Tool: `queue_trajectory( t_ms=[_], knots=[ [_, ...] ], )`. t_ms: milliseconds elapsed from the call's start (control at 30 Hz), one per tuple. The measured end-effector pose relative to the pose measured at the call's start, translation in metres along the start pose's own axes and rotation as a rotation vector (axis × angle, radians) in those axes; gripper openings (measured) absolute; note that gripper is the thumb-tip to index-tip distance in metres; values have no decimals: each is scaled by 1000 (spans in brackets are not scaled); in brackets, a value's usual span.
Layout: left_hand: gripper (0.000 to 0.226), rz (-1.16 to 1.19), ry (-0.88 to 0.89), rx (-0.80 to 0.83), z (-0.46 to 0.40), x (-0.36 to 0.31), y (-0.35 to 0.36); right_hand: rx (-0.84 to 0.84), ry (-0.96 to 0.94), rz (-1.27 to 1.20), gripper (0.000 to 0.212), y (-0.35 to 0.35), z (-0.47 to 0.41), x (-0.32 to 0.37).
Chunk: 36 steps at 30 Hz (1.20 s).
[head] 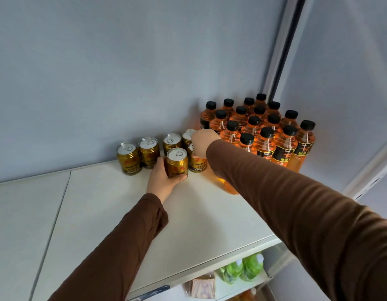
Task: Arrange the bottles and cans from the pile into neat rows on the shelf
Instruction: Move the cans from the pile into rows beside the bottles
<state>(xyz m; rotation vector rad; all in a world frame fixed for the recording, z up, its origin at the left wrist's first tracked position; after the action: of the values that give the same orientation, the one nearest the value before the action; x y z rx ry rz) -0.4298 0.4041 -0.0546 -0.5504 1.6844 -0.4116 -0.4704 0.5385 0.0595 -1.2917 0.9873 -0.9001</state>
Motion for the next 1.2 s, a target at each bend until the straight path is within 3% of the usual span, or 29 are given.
queue_trajectory(
  t_ms=[233, 1200],
  knots=[
    [69, 121, -24, -48, 3, 2, 6, 67, -3, -4, 39, -5, -8, 0],
    [66, 8, -55, -84, -8, -2, 8, 125, 31, -42, 40, -3, -9, -5]
  ],
)
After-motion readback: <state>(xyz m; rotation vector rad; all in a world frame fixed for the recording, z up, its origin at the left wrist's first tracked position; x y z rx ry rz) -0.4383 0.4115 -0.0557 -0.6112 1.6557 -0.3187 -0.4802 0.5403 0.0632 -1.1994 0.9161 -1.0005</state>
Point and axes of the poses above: each hand's wrist, its own z-axis away from the middle knuckle, its own y-axis out of the palm, x = y × z, the point moved 7 cm from there along -z, towards the middle knuckle, and after that the axes turned 10 degrees about -z, right-handed, at the moved point
